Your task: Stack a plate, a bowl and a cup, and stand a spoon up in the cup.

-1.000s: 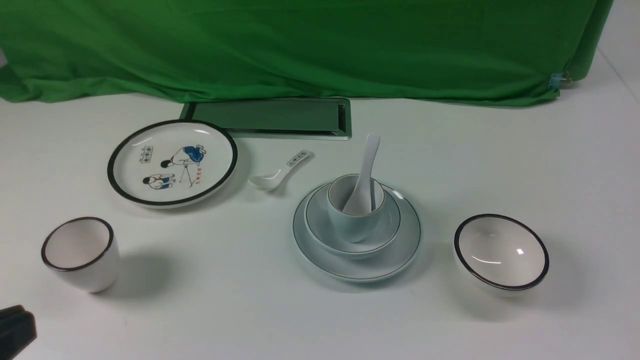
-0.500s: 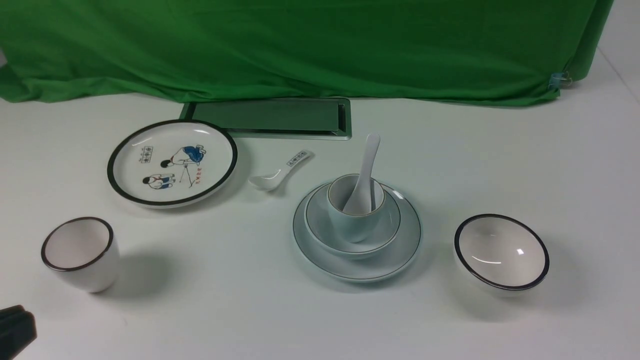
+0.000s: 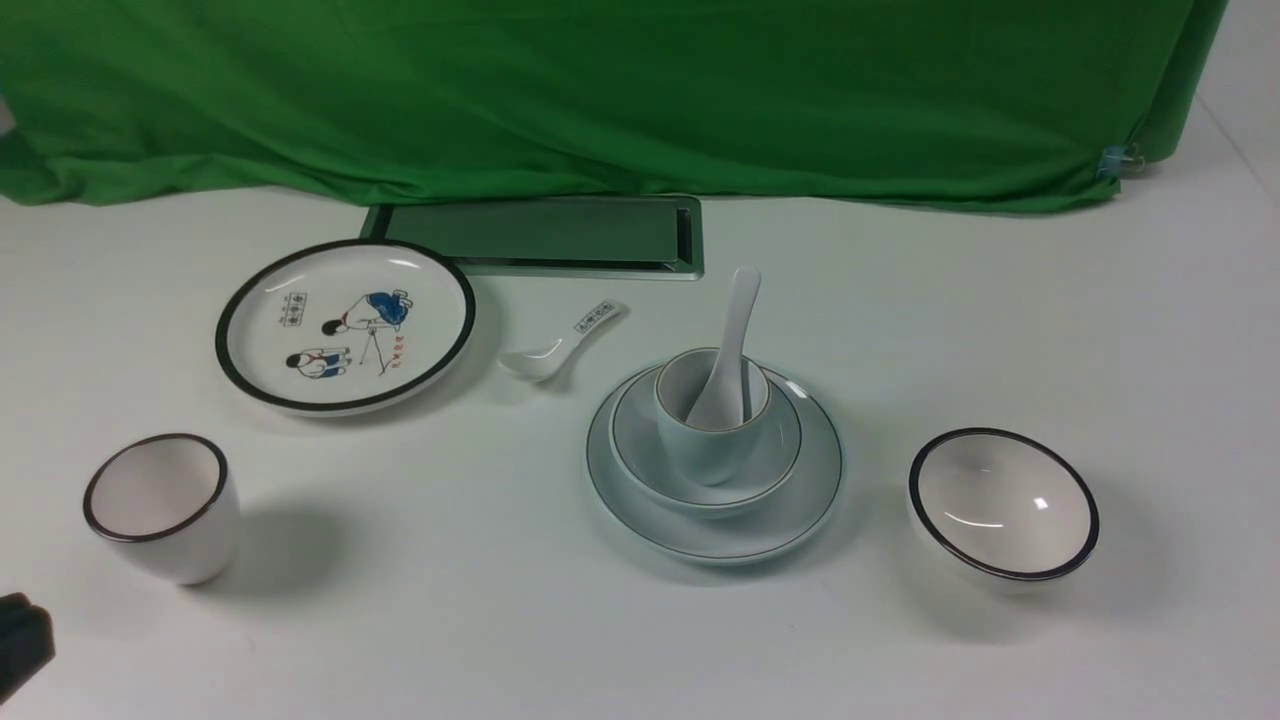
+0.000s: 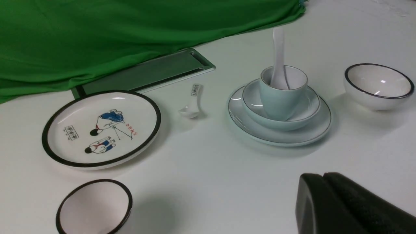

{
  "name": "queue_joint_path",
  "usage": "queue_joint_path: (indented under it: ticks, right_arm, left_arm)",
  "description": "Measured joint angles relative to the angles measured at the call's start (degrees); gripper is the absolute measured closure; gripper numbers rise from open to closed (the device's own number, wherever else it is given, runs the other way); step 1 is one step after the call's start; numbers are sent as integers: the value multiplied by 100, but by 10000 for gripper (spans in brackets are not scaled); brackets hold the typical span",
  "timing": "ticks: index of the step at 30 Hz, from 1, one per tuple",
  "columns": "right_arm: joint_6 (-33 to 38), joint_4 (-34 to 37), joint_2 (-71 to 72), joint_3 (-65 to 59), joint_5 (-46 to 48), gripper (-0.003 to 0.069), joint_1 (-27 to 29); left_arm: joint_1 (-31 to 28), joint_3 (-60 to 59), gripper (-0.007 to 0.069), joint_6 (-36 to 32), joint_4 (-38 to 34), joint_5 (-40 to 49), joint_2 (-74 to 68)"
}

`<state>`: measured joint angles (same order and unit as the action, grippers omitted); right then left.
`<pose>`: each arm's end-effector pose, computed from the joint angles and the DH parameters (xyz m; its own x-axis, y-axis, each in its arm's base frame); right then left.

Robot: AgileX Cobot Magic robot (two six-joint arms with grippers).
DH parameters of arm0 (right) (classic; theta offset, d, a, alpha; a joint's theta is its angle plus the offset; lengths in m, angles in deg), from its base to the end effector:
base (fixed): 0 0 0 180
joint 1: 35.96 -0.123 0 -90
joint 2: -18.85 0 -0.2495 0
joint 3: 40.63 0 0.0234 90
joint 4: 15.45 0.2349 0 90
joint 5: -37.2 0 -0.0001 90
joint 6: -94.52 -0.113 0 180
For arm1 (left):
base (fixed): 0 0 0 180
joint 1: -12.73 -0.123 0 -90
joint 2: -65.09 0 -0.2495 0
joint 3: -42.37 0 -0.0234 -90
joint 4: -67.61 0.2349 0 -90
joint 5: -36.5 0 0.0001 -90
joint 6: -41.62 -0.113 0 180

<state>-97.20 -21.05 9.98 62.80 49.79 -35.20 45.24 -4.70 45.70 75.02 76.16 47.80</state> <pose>0.0976 -0.0037 0.1877 -0.1341 0.1107 -0.9848 0.0492 0.9933 0.1049 0.0664 -0.0313 0.2930 -0.1875 0.1532 -0.9702 0.4738 0.8794 0.0474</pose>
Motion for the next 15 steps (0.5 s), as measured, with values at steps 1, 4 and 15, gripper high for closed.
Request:
queue_joint_path:
  ticks: [1, 4, 15]
  right_arm:
    - [-5, 0, 0, 0, -1, 601, 0]
    - [-5, 0, 0, 0, -1, 592, 0]
    - [-5, 1, 0, 0, -1, 550, 0]
  left_arm:
    - [-134, -60, 656, -29, -25, -159, 0]
    - [-764, -439, 656, -220, -51, -967, 27]
    - [-3706, -2740, 655, -369, -1302, -3711, 622]
